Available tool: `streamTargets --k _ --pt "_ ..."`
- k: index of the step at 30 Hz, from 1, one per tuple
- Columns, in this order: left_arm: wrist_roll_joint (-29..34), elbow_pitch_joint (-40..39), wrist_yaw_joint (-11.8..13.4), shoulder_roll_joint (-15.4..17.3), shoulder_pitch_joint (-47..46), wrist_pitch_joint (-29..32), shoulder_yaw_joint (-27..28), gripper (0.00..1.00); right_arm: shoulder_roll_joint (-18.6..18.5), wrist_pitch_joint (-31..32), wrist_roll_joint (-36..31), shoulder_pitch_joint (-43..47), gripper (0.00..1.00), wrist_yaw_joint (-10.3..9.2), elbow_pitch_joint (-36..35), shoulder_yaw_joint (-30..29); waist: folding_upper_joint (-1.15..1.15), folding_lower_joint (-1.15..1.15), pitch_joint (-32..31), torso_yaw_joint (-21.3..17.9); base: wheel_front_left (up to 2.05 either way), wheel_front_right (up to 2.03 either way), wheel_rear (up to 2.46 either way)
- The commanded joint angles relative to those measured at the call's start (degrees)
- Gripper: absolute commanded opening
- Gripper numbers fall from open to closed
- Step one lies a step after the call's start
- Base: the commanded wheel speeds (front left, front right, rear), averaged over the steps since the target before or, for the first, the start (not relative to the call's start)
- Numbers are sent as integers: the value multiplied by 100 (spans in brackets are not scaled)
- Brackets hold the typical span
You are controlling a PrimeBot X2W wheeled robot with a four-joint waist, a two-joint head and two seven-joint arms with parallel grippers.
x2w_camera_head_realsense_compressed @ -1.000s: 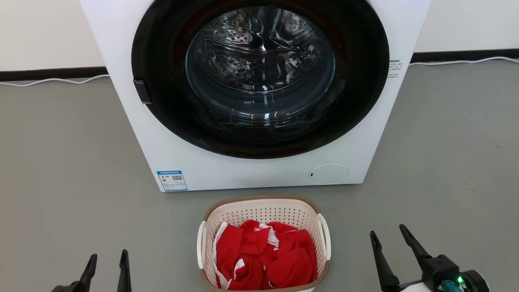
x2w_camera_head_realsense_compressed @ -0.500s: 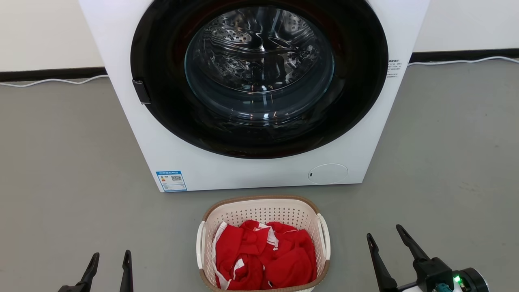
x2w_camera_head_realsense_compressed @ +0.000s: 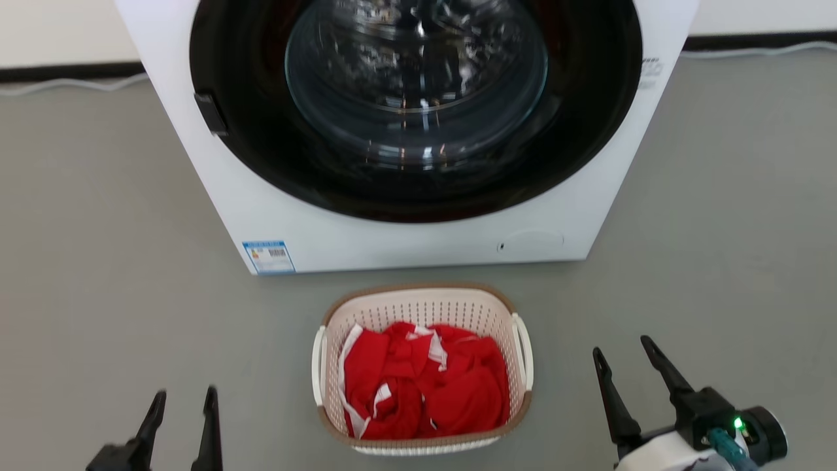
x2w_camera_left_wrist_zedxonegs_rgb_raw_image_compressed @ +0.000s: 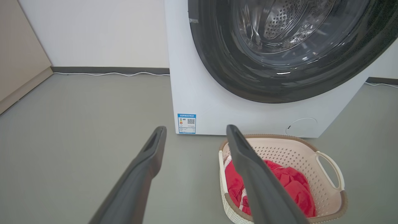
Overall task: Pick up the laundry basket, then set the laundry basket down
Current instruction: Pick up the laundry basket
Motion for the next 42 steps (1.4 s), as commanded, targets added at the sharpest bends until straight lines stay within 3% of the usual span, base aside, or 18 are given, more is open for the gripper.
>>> streamTargets --k 1,10,31,42 --pt "-75 -109 -34 28 -372 -69 139 100 -55 -80 55 -260 100 19 -47 130 0 0 229 10 0 0 0" --pt "-198 71 -34 -83 -950 -69 -43 100 -54 -80 200 -760 100 19 264 109 0 0 955 29 0 0 0" --pt "-209 972 -34 -224 -3131 -69 -1005 100 -54 -80 153 -2406 100 19 723 14 0 0 3406 317 0 0 0" --pt "-305 1425 -34 -294 -3865 -69 -1361 100 -54 -80 -3 -2887 100 19 1008 -215 0 0 4183 556 0 0 0"
